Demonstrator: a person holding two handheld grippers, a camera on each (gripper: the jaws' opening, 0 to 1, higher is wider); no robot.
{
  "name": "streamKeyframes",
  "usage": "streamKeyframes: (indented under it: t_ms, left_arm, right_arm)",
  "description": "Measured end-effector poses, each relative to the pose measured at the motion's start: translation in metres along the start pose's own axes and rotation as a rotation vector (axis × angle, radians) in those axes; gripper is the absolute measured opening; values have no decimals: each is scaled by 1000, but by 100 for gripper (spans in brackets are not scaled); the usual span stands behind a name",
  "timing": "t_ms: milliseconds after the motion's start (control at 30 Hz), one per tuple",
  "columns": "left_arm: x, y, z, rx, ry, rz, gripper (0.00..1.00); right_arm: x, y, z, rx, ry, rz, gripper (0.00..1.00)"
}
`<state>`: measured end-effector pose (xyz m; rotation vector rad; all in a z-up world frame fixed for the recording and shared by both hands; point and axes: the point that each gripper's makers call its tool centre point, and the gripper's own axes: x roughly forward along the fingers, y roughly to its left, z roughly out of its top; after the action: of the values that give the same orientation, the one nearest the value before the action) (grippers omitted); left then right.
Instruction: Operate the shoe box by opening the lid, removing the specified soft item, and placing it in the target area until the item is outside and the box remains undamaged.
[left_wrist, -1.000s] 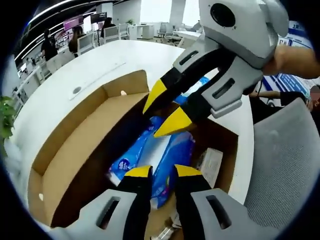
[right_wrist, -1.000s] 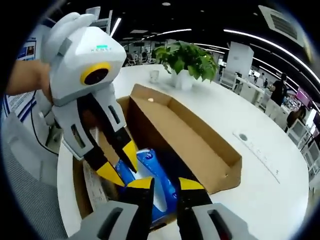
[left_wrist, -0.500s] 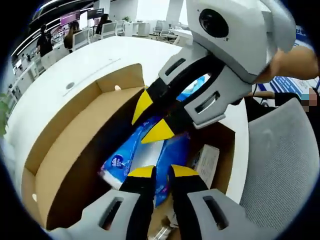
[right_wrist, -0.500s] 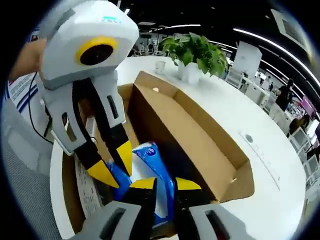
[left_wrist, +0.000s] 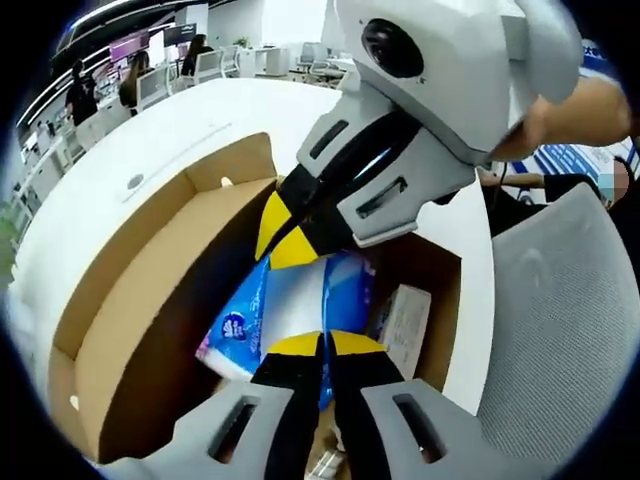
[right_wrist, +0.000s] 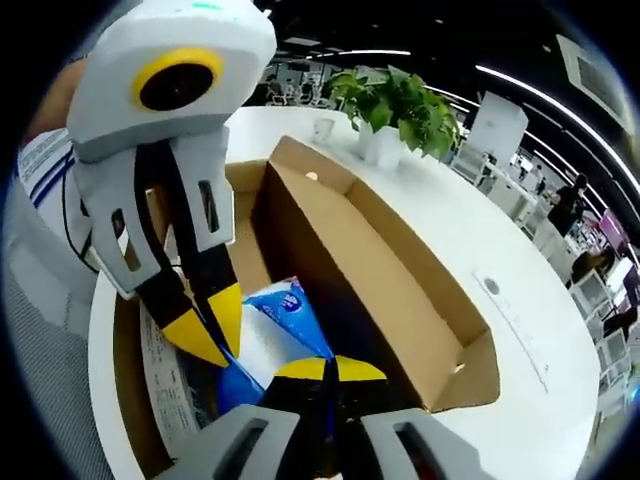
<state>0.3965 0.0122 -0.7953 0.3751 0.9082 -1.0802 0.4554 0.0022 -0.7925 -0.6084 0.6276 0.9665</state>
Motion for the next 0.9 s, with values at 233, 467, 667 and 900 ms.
streamKeyframes:
  t_ms: [233, 467, 667, 900]
  left_arm:
    - [-8, 0, 5, 2, -22, 21, 0]
    - [-22, 0, 12, 14, -44, 38, 0]
    - [-31, 1, 17, 31, -51, 54, 0]
    - [-42, 0, 24, 51, -59, 67, 0]
  right_arm:
    - [-7, -1, 8, 40, -32, 3, 0]
    - [-14, -4, 20, 24, -56, -3, 0]
    - [-19, -6, 30, 14, -72, -7, 0]
    - [-26, -9, 41, -4, -89, -15, 0]
